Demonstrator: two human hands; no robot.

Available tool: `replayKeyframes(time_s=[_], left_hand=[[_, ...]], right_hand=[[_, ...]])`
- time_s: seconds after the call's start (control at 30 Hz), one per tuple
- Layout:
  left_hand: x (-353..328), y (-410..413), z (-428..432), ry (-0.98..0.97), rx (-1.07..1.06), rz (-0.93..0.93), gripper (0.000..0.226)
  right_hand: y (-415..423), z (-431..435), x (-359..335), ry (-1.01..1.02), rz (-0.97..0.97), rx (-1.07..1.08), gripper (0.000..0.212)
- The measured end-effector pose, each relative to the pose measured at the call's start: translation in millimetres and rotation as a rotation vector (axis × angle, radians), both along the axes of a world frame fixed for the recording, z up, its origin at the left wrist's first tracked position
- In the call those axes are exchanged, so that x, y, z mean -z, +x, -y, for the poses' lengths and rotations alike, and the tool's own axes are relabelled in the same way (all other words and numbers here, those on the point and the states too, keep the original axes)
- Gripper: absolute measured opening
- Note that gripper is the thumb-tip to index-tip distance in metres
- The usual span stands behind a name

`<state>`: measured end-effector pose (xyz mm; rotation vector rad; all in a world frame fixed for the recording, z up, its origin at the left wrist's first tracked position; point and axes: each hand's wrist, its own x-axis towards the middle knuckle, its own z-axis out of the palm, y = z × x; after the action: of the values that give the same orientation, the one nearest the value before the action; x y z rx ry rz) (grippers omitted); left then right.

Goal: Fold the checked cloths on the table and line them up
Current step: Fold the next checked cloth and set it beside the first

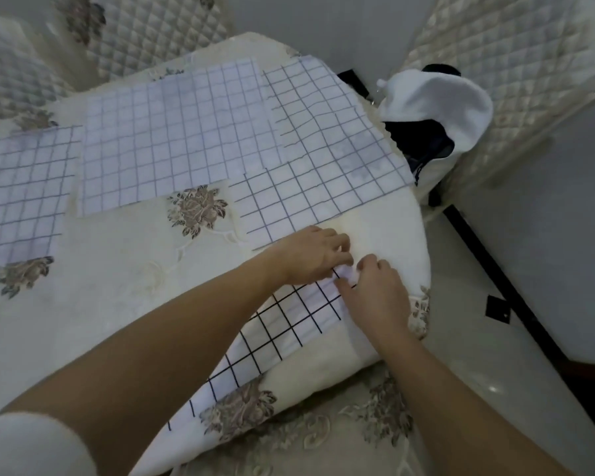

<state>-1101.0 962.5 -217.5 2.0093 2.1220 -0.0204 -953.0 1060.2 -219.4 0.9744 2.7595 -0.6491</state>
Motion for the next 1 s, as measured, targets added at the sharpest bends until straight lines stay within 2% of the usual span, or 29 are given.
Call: replayKeyframes(time_s=[0.13,0.27,0.43,0.57,0.67,0.83,0.93,1.0], left_hand=[[-1,-4,-7,-0.037,0.019,-0.030,0.043],[-5,-5,-10,-0.076,0.024,-0.008,0.046],[-7,-8,-17,-0.119,0.013,0.019,0.047],[-11,-11,-29,-0.133,0.023,0.035,0.033],[-12,-9,-41,-0.072,0.019,0.018,0.019],[-21,-6,-49,0.128,-0.017,-0.039,0.009],[-35,-8,-38,0.222,-0.062,-0.061,0.005],[-47,-9,-24,0.240,-0.076,-0.060,0.005]], right_hand=[[-6,1,3,-0.076,0.026,0.062,0.043],[-11,-4,5,-0.183,0.040,0.119,0.033],[-13,-12,5,-0.279,0.031,0.056,0.020],[-10,-26,-6,-0.271,0.010,-0.053,0.017],[-9,-44,-14,-0.241,-0.005,-0.053,0.015],[-15,-64,-28,-0.368,-0.073,0.032,0.011],[-18,-59,-43,-0.373,-0.096,0.022,0.039],[-20,-49,-55,-0.351,-0.121,0.005,0.048]])
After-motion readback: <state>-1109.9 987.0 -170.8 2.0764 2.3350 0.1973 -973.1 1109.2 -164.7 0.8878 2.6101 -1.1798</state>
